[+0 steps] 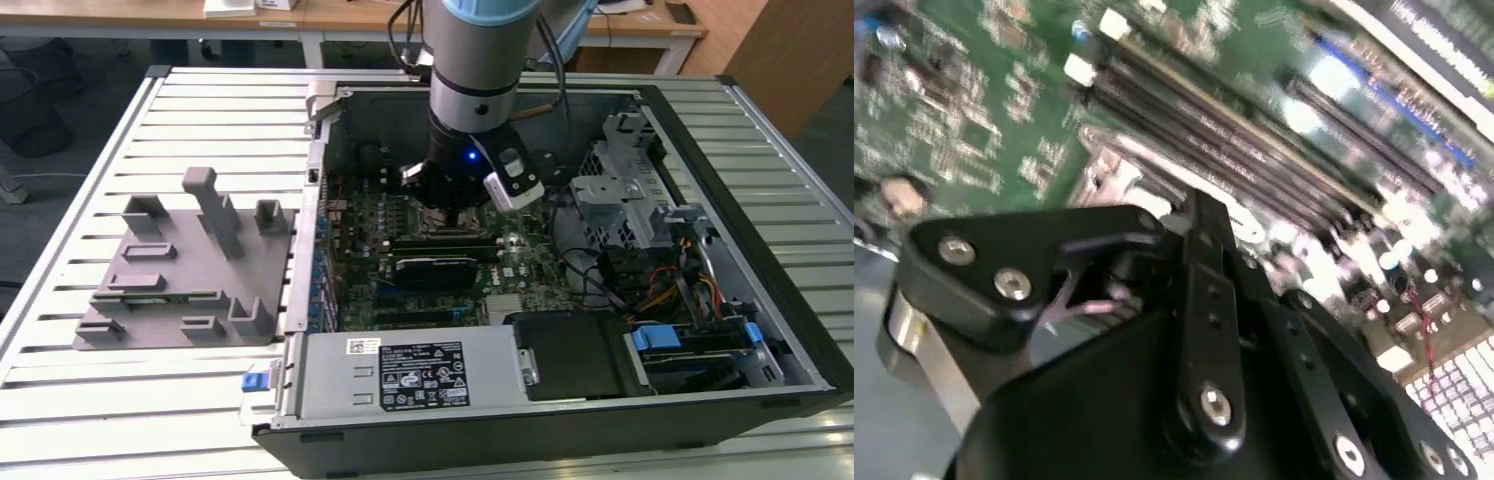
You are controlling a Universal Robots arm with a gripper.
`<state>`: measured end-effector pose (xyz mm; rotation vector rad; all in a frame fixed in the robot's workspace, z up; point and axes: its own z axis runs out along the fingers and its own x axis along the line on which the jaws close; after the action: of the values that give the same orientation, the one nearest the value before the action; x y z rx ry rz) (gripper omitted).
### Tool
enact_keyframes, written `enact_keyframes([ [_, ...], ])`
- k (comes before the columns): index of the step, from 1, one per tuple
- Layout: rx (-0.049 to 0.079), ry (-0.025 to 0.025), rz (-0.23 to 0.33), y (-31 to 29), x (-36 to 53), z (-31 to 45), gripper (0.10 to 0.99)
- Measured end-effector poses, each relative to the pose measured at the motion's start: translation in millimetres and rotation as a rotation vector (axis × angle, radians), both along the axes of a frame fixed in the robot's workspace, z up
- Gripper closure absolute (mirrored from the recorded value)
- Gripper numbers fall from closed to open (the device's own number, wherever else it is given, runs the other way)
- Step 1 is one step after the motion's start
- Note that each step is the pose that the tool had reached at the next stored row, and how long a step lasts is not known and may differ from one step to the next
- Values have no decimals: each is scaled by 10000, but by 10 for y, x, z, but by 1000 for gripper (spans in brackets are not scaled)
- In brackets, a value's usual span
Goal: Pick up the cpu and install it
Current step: 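Install the second cpu locking lever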
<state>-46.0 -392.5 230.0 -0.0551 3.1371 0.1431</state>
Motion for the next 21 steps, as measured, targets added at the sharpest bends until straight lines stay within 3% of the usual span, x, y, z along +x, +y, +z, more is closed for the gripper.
enact_keyframes([
  [7,0,6,-1,-1,-137,-57,980],
  [12,1,65,-1,0,-147,-147,980],
  [13,20,80,0,-4,-147,-153,980],
  [14,148,102,0,-28,-147,-161,980],
  [15,178,109,0,-42,-147,-162,980],
  [17,249,111,1,-84,-149,-165,980],
  [21,373,112,1,-105,-189,-166,980],
])
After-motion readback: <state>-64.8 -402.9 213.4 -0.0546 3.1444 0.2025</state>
